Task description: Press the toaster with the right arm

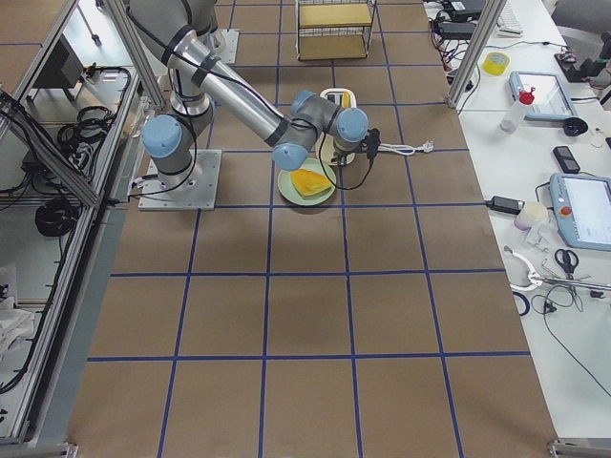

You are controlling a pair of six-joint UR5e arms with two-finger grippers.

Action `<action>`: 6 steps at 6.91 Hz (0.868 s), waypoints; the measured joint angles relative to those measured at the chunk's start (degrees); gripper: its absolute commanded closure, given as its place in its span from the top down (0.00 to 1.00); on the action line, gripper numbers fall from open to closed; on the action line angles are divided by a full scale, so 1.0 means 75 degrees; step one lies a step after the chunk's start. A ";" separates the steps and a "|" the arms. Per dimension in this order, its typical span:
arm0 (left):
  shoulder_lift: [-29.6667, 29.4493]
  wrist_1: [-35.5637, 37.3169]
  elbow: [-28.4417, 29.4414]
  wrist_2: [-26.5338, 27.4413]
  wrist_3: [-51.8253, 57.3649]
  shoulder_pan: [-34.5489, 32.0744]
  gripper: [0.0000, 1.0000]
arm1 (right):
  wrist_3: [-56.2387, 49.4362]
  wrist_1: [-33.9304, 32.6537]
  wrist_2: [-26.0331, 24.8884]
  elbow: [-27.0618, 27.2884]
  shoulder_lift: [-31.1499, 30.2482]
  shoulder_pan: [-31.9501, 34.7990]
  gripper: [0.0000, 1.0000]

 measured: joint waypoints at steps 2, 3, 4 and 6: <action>0.0000 0.0000 -0.0004 0.0000 0.0000 0.0000 1.00 | 0.0003 0.0000 0.0000 0.0001 0.0004 0.0000 0.00; 0.0000 0.0000 -0.0003 0.0000 0.0000 0.0000 1.00 | 0.0008 0.0000 -0.0003 0.0001 0.0001 0.0000 0.00; 0.0000 0.0000 -0.0001 0.0000 0.0000 0.0000 1.00 | 0.0011 0.0000 -0.0005 0.0001 0.0000 0.0000 0.00; 0.0000 0.0000 0.0004 0.0000 0.0000 0.0000 1.00 | 0.0050 0.0003 -0.0014 -0.0005 -0.0011 0.0000 0.25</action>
